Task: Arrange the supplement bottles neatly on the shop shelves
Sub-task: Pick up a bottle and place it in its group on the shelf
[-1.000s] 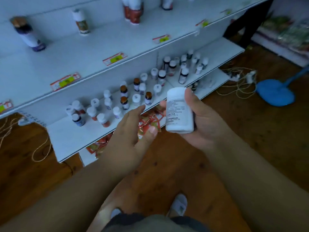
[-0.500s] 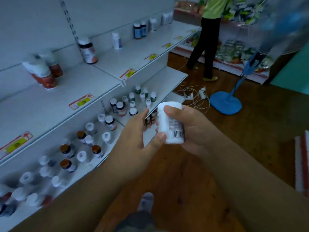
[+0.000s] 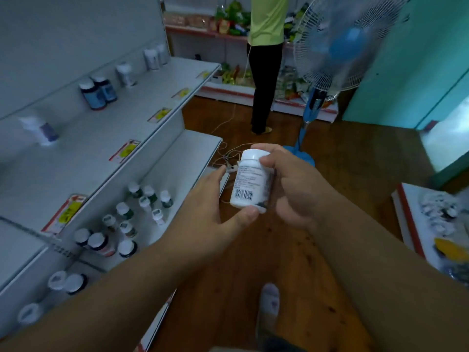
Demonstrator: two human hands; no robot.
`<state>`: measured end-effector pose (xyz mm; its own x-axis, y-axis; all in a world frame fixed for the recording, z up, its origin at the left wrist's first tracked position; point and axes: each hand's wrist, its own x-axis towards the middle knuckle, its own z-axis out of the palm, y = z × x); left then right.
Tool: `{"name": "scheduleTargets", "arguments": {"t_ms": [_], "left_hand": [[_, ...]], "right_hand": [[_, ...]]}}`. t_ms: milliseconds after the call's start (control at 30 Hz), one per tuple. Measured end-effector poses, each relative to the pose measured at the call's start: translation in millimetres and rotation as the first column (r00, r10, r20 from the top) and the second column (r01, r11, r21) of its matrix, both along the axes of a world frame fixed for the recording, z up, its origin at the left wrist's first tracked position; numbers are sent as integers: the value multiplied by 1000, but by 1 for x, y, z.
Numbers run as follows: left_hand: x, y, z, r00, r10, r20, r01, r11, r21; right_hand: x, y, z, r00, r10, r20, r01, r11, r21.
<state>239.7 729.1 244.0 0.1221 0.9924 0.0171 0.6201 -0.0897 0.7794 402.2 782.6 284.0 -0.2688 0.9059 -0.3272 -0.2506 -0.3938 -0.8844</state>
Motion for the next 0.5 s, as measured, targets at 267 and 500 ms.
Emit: {"name": "scheduleTargets", "arguments": {"t_ms": [267, 500], "left_hand": [[63, 150, -5, 999, 23, -34, -22, 999, 23], [66, 265, 7, 973, 213, -82, -215, 976, -13]], "right_hand": [[59, 166, -6, 981, 160, 106, -172, 978, 121], [51, 310, 0, 983, 145, 112, -166, 965, 202]]}}
